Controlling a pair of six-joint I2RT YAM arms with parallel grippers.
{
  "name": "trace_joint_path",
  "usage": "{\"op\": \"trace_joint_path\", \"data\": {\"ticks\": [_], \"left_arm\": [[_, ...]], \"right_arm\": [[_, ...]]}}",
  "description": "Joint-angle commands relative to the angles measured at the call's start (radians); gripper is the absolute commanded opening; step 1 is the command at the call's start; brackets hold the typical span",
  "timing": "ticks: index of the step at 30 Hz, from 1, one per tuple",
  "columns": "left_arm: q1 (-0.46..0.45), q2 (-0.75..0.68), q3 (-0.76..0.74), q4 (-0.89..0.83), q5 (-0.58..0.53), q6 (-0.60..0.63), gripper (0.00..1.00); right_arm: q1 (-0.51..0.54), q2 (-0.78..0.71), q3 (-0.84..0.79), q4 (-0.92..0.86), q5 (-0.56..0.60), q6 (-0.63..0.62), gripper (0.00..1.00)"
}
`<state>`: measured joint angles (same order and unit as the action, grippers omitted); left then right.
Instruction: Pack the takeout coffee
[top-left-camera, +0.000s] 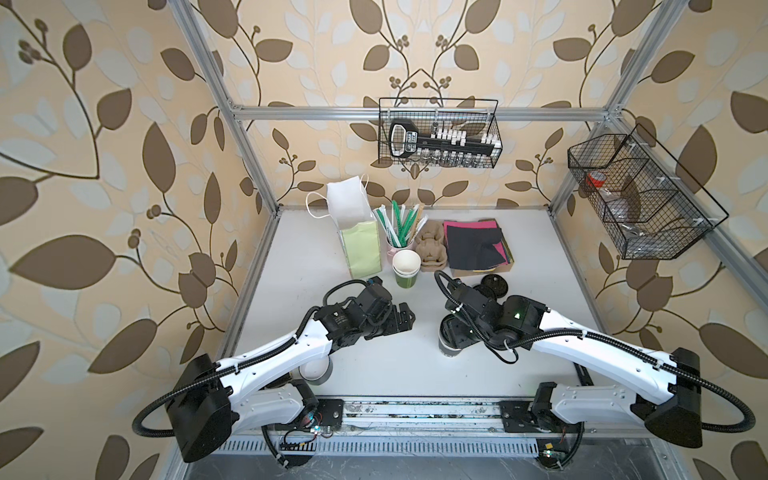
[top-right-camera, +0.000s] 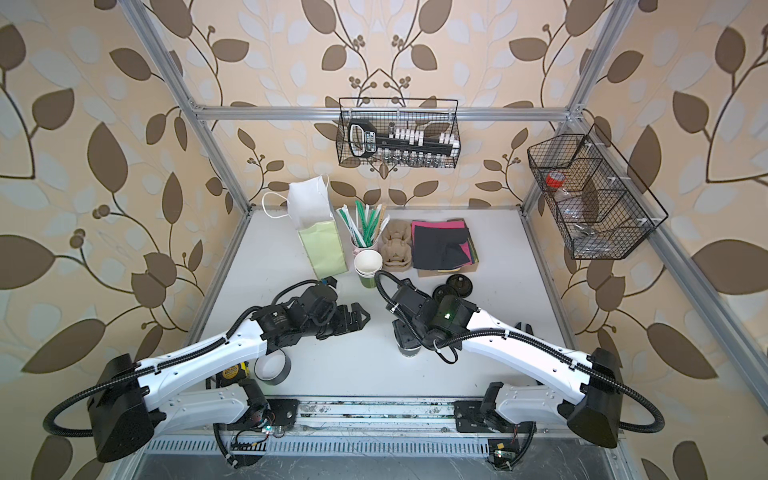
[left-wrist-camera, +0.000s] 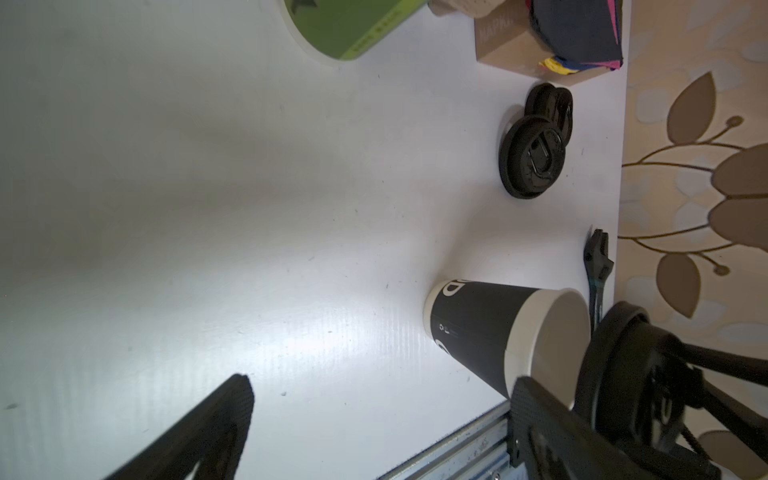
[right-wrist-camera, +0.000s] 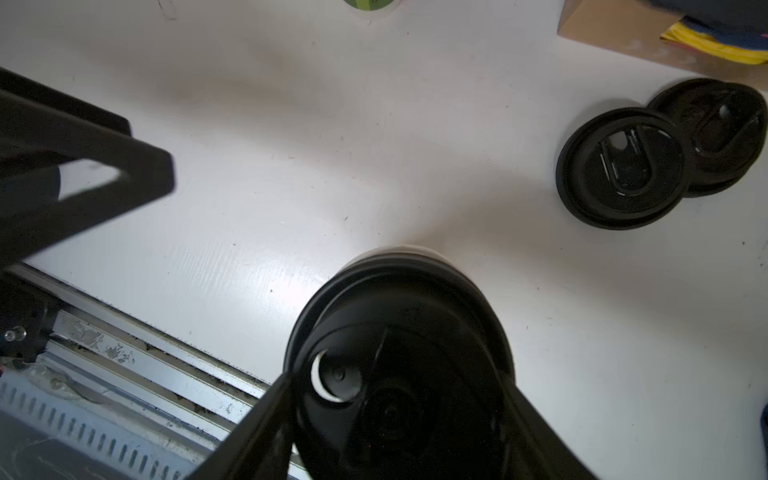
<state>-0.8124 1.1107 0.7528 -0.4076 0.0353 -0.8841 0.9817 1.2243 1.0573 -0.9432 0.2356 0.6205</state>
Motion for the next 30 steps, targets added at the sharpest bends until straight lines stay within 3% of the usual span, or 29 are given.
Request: {"op": "trace_joint_path", "data": {"ticks": [1,30], "left_arm": [[-0.005,-0.026,0.025,-0.128,-0.108,0.058,0.99],[-0.006,-0.026,0.006,-0.146,-0.091,0.063,0.99]], "right_arm": [[0.006,0.003,-0.025,0.033,-0.007,0.026,0.61],[-0.013,-0.009,-0.092,0.074,-0.013,0.049,0.61]]}}
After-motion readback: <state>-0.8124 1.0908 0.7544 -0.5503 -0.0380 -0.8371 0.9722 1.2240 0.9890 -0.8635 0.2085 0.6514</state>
